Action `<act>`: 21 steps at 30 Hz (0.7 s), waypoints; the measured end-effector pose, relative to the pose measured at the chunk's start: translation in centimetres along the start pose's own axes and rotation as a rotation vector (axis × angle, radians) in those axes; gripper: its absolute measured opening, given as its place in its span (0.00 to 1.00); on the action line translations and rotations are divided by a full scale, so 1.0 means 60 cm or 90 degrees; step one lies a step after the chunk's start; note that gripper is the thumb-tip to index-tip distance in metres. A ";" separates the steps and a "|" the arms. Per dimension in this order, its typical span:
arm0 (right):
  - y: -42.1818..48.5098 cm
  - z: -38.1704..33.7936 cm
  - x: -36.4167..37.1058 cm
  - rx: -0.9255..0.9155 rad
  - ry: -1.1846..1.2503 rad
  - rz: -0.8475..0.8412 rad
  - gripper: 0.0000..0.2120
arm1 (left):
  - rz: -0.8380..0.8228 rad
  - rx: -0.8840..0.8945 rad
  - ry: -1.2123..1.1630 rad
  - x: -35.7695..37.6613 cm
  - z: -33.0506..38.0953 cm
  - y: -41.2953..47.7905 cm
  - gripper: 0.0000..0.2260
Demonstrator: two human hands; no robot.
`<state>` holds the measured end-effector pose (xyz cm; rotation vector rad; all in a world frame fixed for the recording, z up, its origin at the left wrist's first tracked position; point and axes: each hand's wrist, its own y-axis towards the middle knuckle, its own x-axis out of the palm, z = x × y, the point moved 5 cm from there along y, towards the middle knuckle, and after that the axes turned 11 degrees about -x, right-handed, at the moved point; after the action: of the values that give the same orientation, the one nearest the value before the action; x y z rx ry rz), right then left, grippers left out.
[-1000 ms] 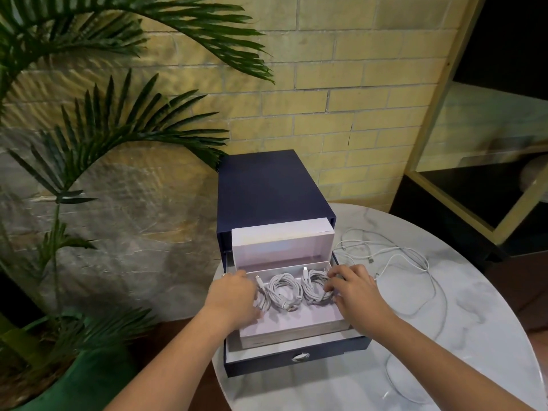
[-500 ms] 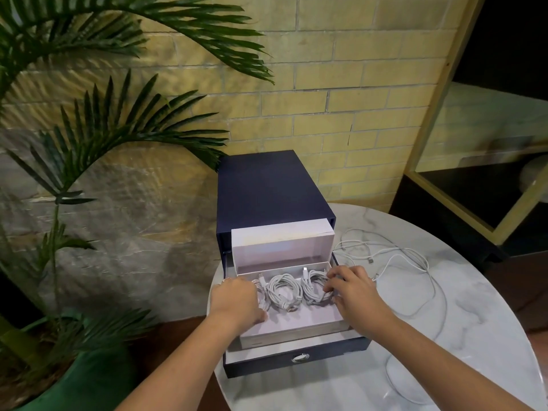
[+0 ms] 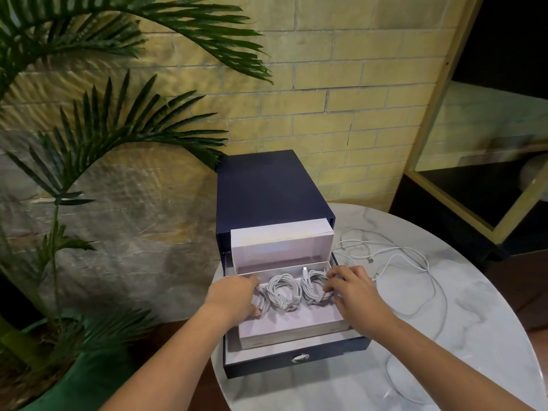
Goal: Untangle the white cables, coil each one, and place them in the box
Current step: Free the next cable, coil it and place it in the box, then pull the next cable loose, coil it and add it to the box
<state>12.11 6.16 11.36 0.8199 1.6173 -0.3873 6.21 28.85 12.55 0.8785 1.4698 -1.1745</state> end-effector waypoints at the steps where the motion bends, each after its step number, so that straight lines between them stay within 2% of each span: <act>1: -0.001 0.000 0.001 -0.001 0.001 0.000 0.12 | 0.003 0.000 0.006 0.001 0.000 0.000 0.22; 15: -0.006 0.008 0.001 -0.012 0.012 0.051 0.11 | 0.107 -0.042 0.111 -0.015 0.010 -0.018 0.16; 18: -0.008 0.019 -0.004 -0.027 0.061 0.045 0.12 | 0.141 -0.068 0.123 -0.034 0.019 -0.023 0.14; 21: -0.013 0.045 -0.026 -0.059 0.132 0.078 0.11 | 0.164 -0.061 0.053 -0.060 0.046 -0.023 0.14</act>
<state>13.55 3.39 12.12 0.9065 1.7521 -0.1431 6.44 25.99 16.33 1.0258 1.4194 -0.8797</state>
